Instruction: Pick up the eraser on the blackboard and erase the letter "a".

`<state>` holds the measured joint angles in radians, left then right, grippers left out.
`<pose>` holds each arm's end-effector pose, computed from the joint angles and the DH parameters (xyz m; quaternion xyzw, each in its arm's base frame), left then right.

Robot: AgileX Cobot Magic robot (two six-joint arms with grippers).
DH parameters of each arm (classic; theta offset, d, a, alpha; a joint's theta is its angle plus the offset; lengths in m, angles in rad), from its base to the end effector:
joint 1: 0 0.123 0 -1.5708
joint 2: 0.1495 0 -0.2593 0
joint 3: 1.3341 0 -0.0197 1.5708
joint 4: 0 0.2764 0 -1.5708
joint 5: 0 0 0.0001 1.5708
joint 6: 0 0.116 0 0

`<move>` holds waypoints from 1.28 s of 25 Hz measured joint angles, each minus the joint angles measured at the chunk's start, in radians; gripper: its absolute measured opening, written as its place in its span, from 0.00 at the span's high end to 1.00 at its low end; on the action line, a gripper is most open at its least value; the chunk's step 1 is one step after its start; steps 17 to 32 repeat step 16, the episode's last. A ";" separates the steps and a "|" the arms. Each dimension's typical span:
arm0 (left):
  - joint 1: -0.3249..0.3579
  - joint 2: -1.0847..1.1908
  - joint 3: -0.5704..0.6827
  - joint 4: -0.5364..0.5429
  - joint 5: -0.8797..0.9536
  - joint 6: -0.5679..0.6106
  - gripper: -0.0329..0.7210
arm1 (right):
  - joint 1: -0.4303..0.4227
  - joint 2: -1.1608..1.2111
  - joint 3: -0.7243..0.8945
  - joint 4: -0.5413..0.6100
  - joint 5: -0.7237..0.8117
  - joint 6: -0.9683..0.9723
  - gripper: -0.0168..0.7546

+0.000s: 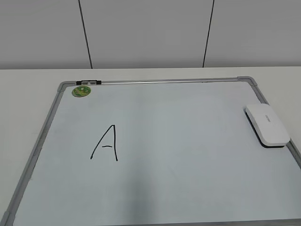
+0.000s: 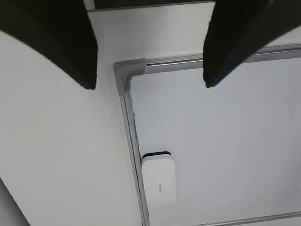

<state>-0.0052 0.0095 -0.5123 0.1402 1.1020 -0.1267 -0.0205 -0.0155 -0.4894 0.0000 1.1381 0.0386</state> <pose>0.0633 0.0141 0.2781 -0.0565 0.8591 0.0366 0.5073 0.0604 -0.0012 0.2679 0.0258 0.8712 0.0044 0.4902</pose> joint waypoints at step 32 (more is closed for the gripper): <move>0.000 0.000 0.000 0.000 0.000 0.000 0.49 | 0.000 0.000 0.000 0.000 0.000 0.000 0.30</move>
